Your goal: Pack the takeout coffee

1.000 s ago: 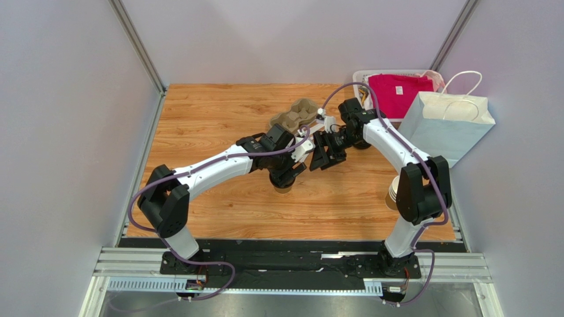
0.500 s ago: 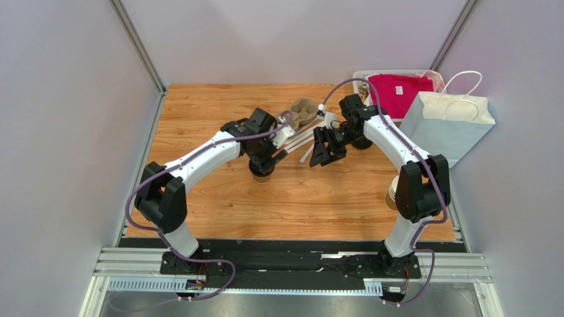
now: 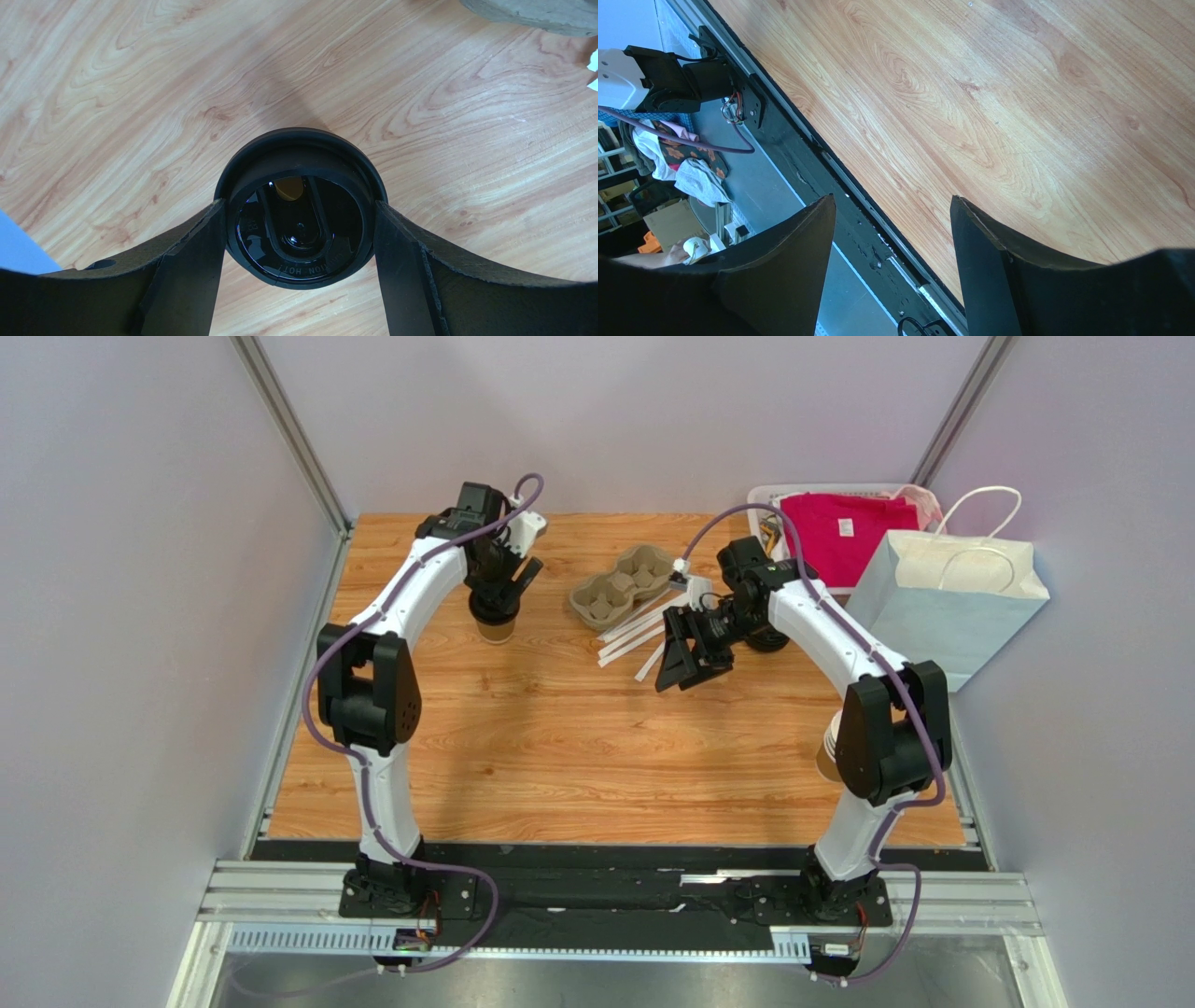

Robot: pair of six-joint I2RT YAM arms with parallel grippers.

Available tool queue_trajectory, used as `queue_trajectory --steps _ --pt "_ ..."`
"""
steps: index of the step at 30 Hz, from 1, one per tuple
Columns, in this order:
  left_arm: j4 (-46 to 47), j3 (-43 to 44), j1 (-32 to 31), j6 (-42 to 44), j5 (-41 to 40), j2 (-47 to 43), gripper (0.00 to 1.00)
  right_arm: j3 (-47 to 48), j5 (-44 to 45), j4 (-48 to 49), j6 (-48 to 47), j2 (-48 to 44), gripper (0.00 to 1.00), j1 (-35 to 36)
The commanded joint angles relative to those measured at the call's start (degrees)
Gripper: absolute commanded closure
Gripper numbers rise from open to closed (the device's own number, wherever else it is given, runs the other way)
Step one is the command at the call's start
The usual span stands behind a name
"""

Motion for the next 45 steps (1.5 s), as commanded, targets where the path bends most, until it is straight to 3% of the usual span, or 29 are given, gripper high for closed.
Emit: queue_trajectory --steps 1,5,13,22,26,34,40,45 --pt "-1.31 3.09 0.20 0.10 3.21 0.88 0.52 1.54 -1.14 0.18 -1.26 0.17 0.35 -0.33" --pt "-0.09 1.34 0.99 -1.21 4.62 1.15 0.50 1.45 -1.40 0.09 -1.26 0.09 0.35 -0.33" --pt "-0.26 0.89 3.10 -2.89 6.64 1.41 0.30 1.10 -1.40 0.00 -1.43 -0.53 0.35 -0.60" --pt "-1.22 1.33 3.19 -3.24 8.48 0.00 0.17 1.01 -1.92 0.00 -1.70 -0.44 0.35 -0.69" --pt "-1.58 1.51 3.19 -2.80 8.22 -0.35 0.03 1.10 -2.01 0.00 -1.70 -0.53 0.35 -0.69" --pt "-1.58 2.73 3.27 -3.06 7.26 -2.54 0.02 0.92 -2.37 -0.08 -1.79 -1.23 0.34 -0.77" --pt "-2.54 11.08 3.19 -1.13 5.58 -3.07 0.01 1.10 -2.89 -0.08 -1.70 -1.49 0.35 -1.56" --pt "-2.28 16.79 2.13 -1.66 11.99 -3.86 0.06 2.94 -2.89 -0.08 -1.43 -2.20 0.35 -4.72"
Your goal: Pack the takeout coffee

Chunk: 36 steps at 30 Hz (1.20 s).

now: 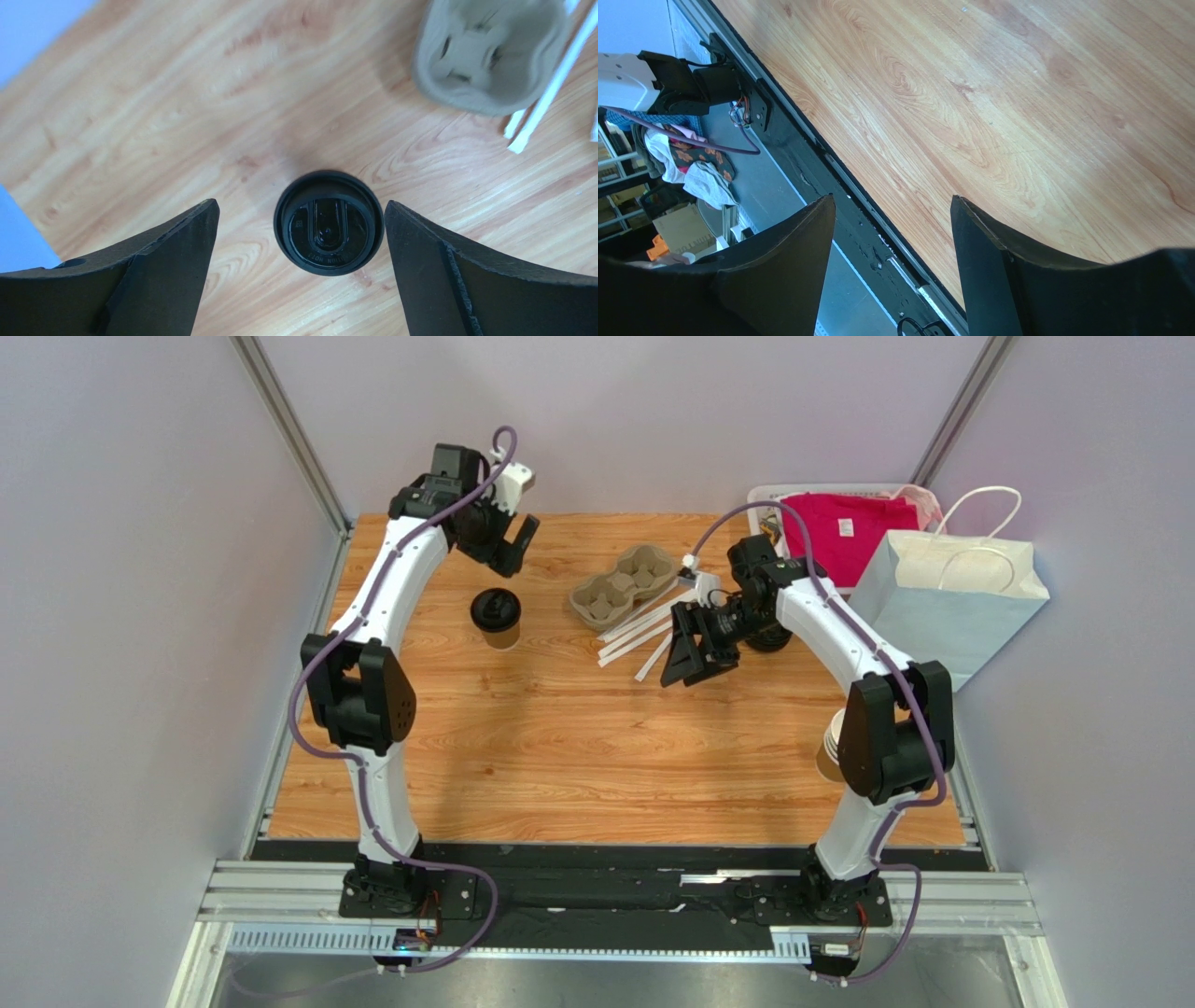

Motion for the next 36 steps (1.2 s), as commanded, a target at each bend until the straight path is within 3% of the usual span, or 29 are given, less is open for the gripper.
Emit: queue_trajectory --steps 1,7,13,22,26,36 --pt "0.65 5.61 -2.41 0.83 6.10 -4.43 0.11 3.18 -1.21 -0.08 -0.63 -2.35 0.35 -3.26" --pt "3.55 7.54 -9.35 -1.09 7.16 -0.66 0.38 4.85 -1.30 -0.08 0.08 -2.26 0.36 -7.22" --pt "4.25 13.78 -14.45 -7.33 5.32 8.48 0.46 2.66 1.07 1.41 0.34 -4.02 0.36 -7.57" --pt "6.98 17.65 -18.77 -12.96 -0.65 17.62 0.44 3.36 4.50 1.85 0.25 -3.58 0.36 -7.57" --pt "7.24 19.32 -19.38 -13.23 -2.59 20.52 0.49 3.28 4.68 1.85 0.17 -3.32 0.36 -7.49" --pt "9.17 19.41 -20.35 -16.48 -0.66 23.08 0.55 3.19 3.97 1.85 0.25 -2.53 0.36 -7.57"
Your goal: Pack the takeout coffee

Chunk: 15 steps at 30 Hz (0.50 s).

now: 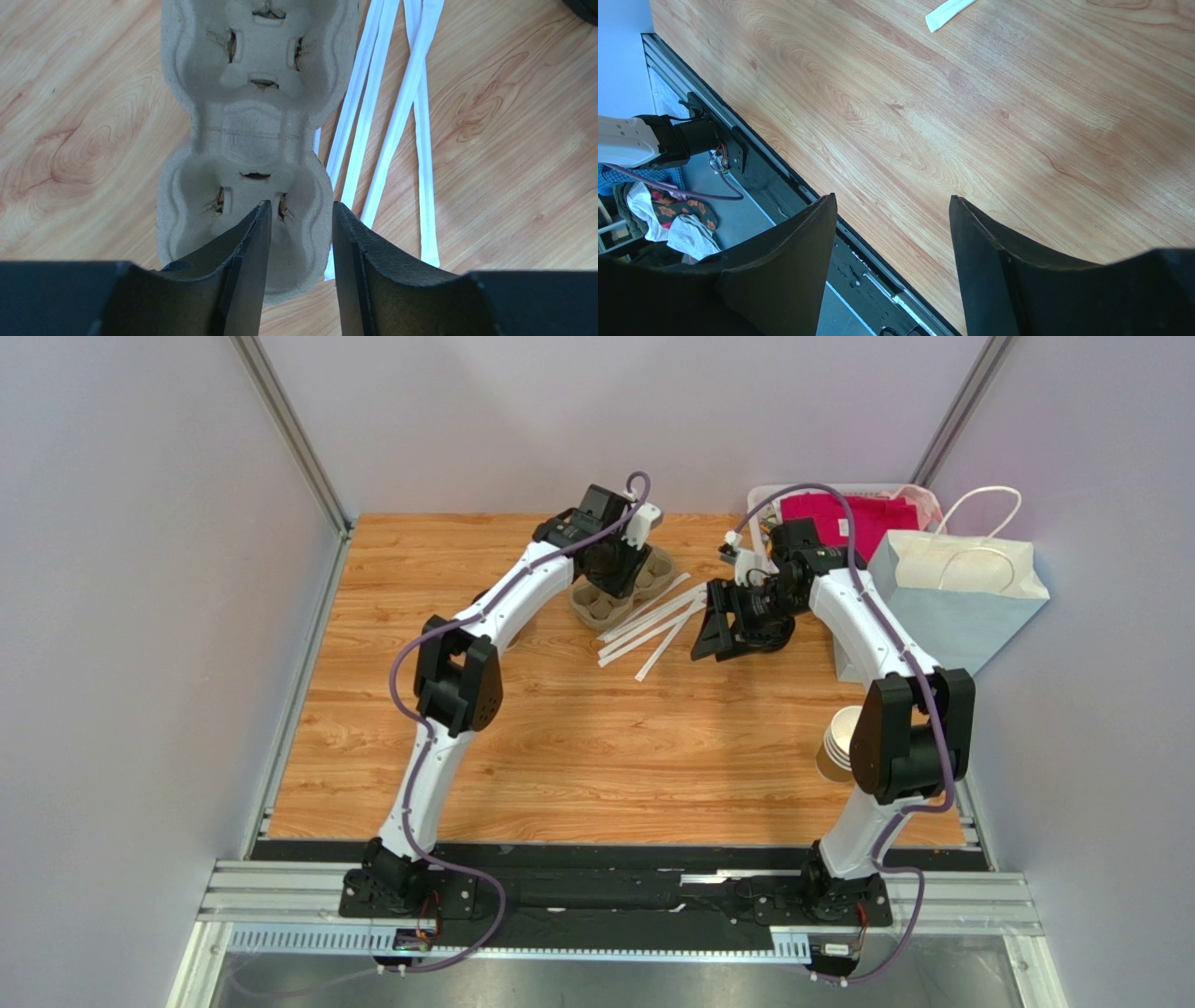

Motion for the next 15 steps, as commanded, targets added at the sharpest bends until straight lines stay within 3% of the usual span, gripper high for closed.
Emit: queue_trajectory --steps 1,15 --pt "3.40 2.76 -0.75 -2.64 0.74 1.13 0.56 0.58 -0.48 1.52 0.12 -1.24 0.36 0.16" --pt "5.52 4.16 -1.63 -4.23 -0.84 5.00 0.63 1.55 -1.54 0.99 0.12 0.43 0.37 0.16"
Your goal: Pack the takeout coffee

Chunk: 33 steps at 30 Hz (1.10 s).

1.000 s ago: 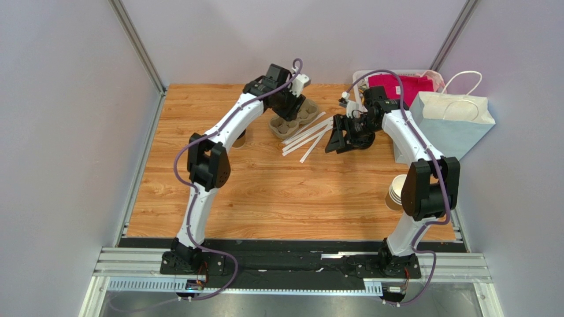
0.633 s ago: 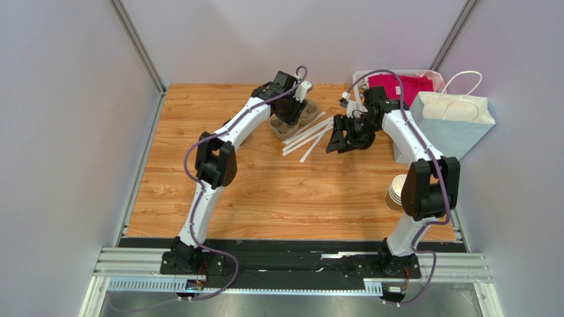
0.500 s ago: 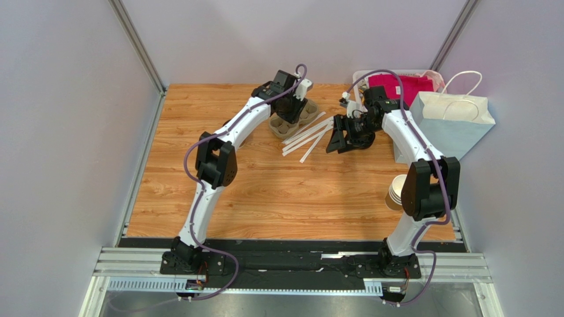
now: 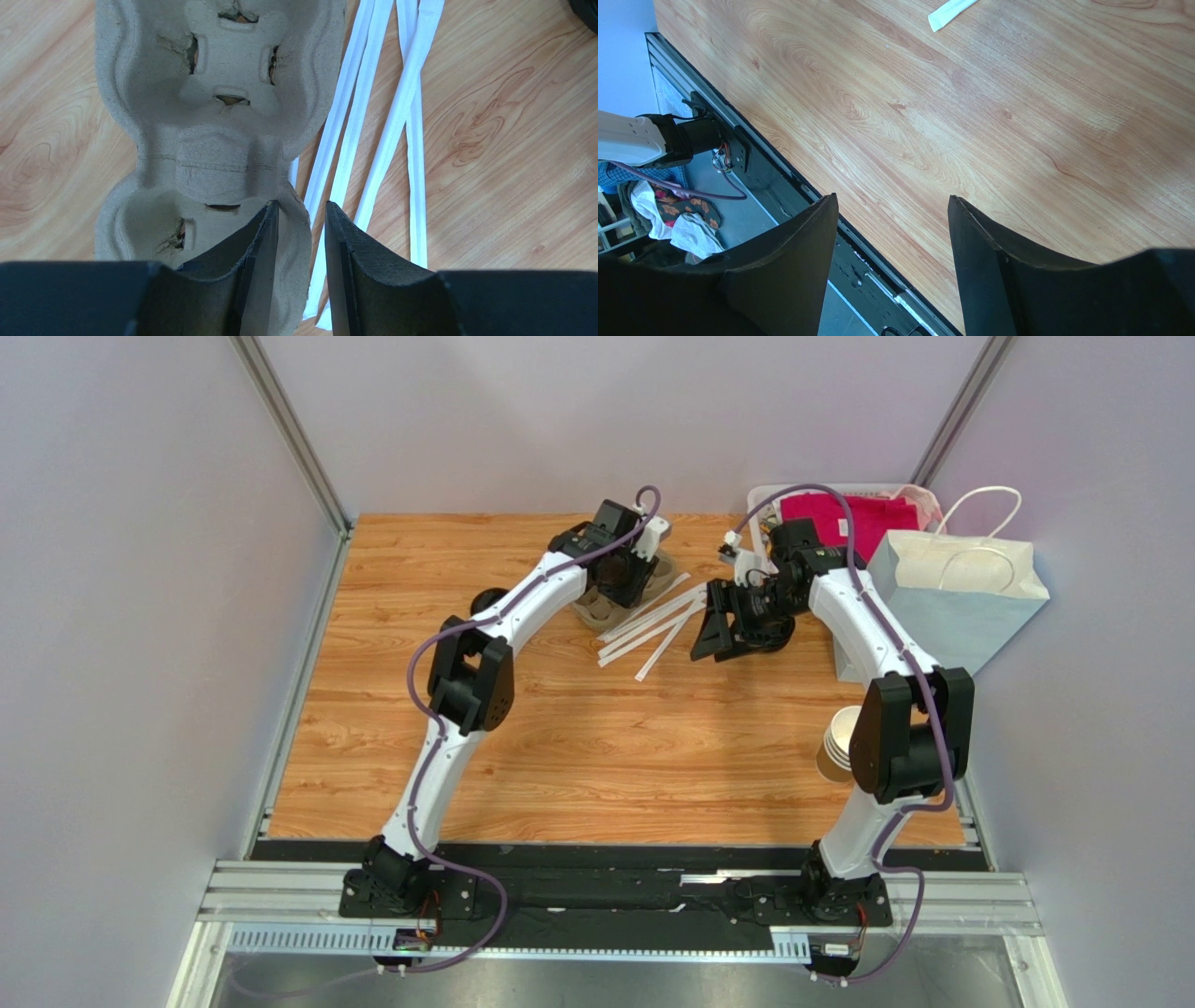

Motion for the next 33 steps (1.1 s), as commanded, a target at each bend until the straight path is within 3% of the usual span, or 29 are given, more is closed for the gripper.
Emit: queue_trajectory --steps 1,11,22,25,29,33 --pt "2.46 3.33 -0.25 -1.06 -1.10 0.74 0.64 1.55 -1.25 1.10 0.04 0.24 0.37 0.16" --pt "2.90 3.33 -0.25 -0.97 -2.16 1.27 0.80 2.25 -1.61 0.67 0.21 0.94 0.38 0.16" --pt "2.72 3.24 -0.25 -2.55 -1.28 1.97 0.70 2.52 -1.69 0.31 -0.05 1.47 0.38 0.16" --pt "2.63 3.16 -0.25 -2.73 -1.54 2.15 0.77 2.43 -1.52 0.31 -0.05 1.38 0.38 0.16" --pt "2.37 3.33 -0.25 -3.25 -1.81 1.53 1.00 2.34 -1.52 0.31 -0.05 1.56 0.38 0.16" --pt "2.37 3.33 -0.16 -4.22 -2.95 -0.22 1.00 2.60 -1.69 0.31 0.04 1.64 0.38 0.08"
